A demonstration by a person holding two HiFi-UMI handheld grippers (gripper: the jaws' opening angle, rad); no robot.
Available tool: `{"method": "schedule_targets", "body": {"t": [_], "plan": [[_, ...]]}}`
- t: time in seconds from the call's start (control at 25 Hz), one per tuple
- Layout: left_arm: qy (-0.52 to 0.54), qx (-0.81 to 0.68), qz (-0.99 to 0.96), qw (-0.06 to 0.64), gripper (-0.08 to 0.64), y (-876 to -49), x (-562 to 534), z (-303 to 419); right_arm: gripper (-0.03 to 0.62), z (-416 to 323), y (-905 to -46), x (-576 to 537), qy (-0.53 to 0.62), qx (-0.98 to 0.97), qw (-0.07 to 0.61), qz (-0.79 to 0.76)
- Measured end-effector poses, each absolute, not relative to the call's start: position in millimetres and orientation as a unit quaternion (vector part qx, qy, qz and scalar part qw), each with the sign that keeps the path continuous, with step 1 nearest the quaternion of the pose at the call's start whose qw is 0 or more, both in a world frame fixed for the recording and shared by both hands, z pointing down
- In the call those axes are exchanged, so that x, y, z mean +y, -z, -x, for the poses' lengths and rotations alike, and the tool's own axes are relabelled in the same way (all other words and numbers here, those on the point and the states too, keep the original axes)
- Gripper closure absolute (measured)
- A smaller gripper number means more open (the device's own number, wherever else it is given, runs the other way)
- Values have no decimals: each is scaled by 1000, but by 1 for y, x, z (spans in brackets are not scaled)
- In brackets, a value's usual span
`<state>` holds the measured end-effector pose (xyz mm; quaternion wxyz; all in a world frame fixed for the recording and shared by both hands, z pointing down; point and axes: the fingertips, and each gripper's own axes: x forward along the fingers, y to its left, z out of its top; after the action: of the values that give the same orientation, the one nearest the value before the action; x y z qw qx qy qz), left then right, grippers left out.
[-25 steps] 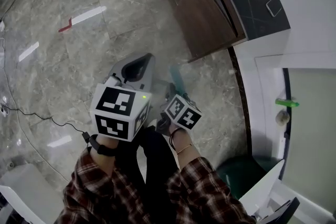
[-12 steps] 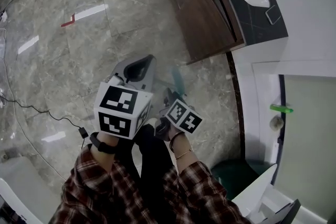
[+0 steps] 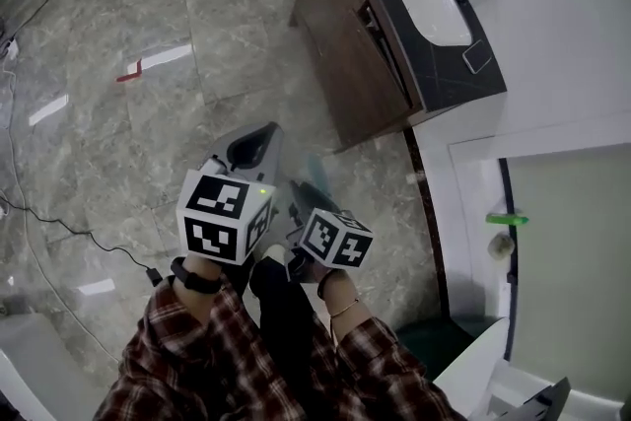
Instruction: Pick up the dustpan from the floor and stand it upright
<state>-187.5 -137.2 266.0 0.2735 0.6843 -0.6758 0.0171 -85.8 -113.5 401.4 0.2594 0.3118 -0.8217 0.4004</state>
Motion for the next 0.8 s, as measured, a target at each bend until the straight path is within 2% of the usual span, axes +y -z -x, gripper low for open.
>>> {"method": "schedule_targets", "body": {"t": [0.24, 0.4, 0.48, 0.8], "plan": [[-6, -688, -682, 249, 560, -210, -112, 177, 470, 104, -283, -118, -302, -903, 194, -238], [-1, -696, -679, 234, 560, -177, -100, 158, 543, 91, -220, -117, -277, -924, 149, -219], [0, -698, -680, 226, 560, -162, -92, 144, 558, 80, -192, -112, -262, -933, 129, -209], [7, -704, -684, 192, 560, -120, -61, 104, 580, 47, -116, -92, -142, -967, 102, -188]]}}
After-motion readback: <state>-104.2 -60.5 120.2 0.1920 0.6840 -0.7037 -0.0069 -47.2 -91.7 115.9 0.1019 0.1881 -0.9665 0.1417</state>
